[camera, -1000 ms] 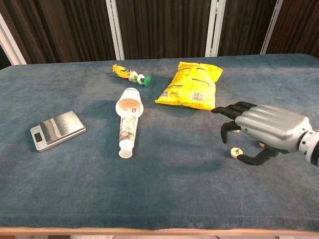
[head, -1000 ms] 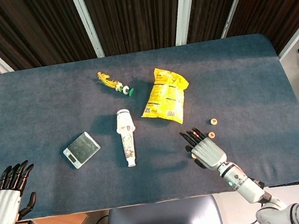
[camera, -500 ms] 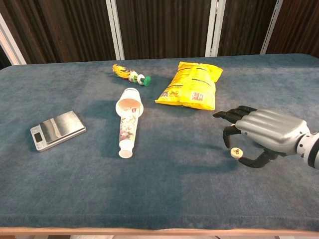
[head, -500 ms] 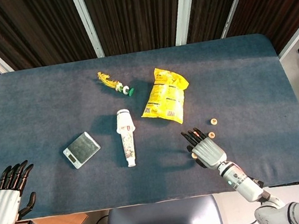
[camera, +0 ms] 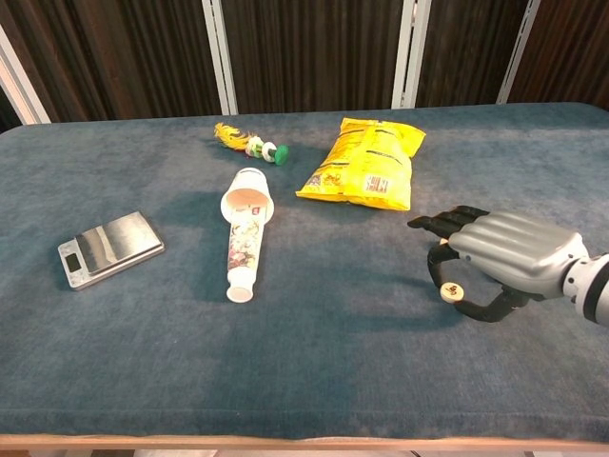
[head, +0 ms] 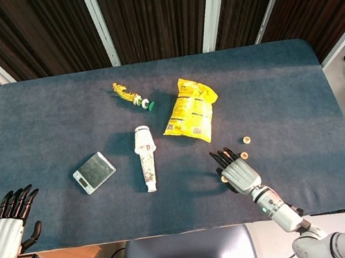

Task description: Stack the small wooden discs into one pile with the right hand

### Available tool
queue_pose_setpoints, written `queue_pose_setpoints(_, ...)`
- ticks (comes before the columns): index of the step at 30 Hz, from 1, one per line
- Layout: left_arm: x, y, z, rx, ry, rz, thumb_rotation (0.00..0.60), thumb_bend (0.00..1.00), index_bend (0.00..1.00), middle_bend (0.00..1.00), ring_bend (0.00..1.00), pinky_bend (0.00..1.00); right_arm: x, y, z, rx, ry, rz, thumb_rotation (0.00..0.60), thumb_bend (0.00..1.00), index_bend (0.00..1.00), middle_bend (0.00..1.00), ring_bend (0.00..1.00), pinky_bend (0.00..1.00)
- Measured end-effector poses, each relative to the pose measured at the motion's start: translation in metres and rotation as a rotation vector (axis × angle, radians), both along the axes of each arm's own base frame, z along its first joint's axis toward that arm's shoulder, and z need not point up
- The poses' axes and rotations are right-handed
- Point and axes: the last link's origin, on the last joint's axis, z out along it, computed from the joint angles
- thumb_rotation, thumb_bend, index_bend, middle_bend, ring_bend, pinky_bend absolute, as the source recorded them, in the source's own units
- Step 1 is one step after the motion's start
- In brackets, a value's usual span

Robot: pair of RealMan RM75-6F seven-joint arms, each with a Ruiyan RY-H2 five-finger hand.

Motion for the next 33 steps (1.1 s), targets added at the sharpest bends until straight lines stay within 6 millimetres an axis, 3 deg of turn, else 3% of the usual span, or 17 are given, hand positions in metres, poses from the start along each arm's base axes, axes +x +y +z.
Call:
queue_pose_setpoints(7,0.0,0.0,0.0,0.0,-0.002,-0.002,0.6,0.5,0.0,0.0,0.0,0.02,0.0,0.0,0.001,-0.008,-0.009,-0.003,0.6,0.52,0.62,0.02,0.0,0.0)
queue_pose_setpoints(13,0.0,-0.001,0.0,0.0,0.0,0.0,0.6,0.5,0.0,0.0,0.0,0.02,-0.001,0.0,0.014,-0.049,-0.039,0.004,0.6,0.52,0.63,0.02,0.0,0.0)
queue_pose_setpoints(18,0.0,-0.001,0.0,-0.001,0.0,-0.001,0.6,0.5,0.0,0.0,0.0,0.02,-0.018,-0.002,0.037,-0.1,-0.03,-0.018,0.6,0.52,0.63,0.02,0.0,0.0)
queue_pose_setpoints(23,0.0,-0.001,-0.001,-0.002,0.003,-0.003,0.6,0.5,0.0,0.0,0.0,0.02,-0.038,-0.007,0.049,-0.124,-0.007,-0.07,0.6,0.52,0.63,0.02,0.0,0.0)
queue_pose_setpoints(33,0.001,0.0,-0.002,-0.002,0.009,0.003,0.6,0.5,0.0,0.0,0.0,0.02,-0.052,-0.013,0.045,-0.114,0.015,-0.104,0.6,0.52,0.62,0.02,0.0,0.0)
